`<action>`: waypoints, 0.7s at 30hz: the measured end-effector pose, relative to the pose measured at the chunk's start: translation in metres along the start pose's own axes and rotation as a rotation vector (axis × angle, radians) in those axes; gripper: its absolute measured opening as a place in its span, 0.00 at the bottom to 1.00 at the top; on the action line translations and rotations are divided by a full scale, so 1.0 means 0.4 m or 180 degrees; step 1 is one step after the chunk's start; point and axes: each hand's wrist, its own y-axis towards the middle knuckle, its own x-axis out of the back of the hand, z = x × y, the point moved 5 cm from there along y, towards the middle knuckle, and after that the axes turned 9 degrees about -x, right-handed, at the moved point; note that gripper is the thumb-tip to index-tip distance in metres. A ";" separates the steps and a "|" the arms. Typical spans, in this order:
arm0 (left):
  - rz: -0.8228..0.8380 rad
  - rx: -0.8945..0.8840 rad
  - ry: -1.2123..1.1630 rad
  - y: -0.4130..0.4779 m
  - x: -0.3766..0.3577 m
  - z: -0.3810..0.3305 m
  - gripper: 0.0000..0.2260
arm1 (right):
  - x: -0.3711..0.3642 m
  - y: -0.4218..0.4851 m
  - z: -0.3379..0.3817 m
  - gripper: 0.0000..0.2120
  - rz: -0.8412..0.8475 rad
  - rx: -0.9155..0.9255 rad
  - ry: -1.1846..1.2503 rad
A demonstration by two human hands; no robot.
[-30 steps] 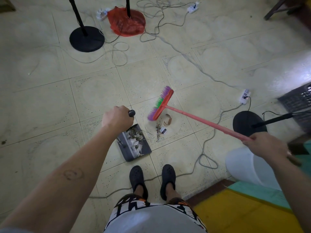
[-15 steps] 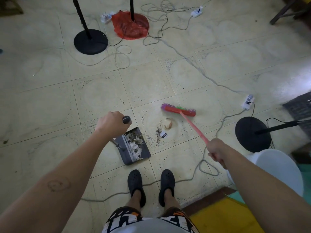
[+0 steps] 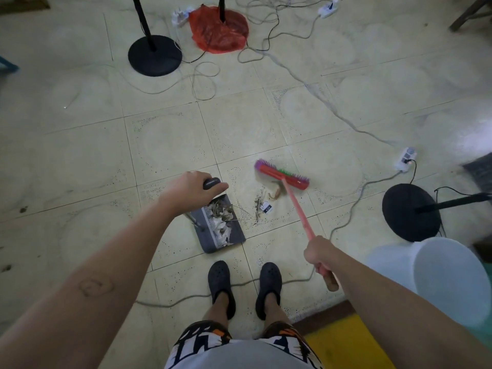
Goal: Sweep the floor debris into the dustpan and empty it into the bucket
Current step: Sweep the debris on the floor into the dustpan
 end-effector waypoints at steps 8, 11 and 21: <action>0.0037 -0.0086 0.0087 0.025 0.001 -0.011 0.24 | -0.090 -0.123 -0.022 0.15 0.0657 0.0121 0.0071; 0.0087 -0.0130 0.0081 0.033 -0.004 -0.010 0.25 | -0.129 -0.175 -0.018 0.16 0.1004 0.0184 0.0196; 0.0080 -0.0138 0.0027 0.035 -0.001 0.016 0.26 | -0.108 -0.305 -0.058 0.08 0.2621 0.0122 0.1727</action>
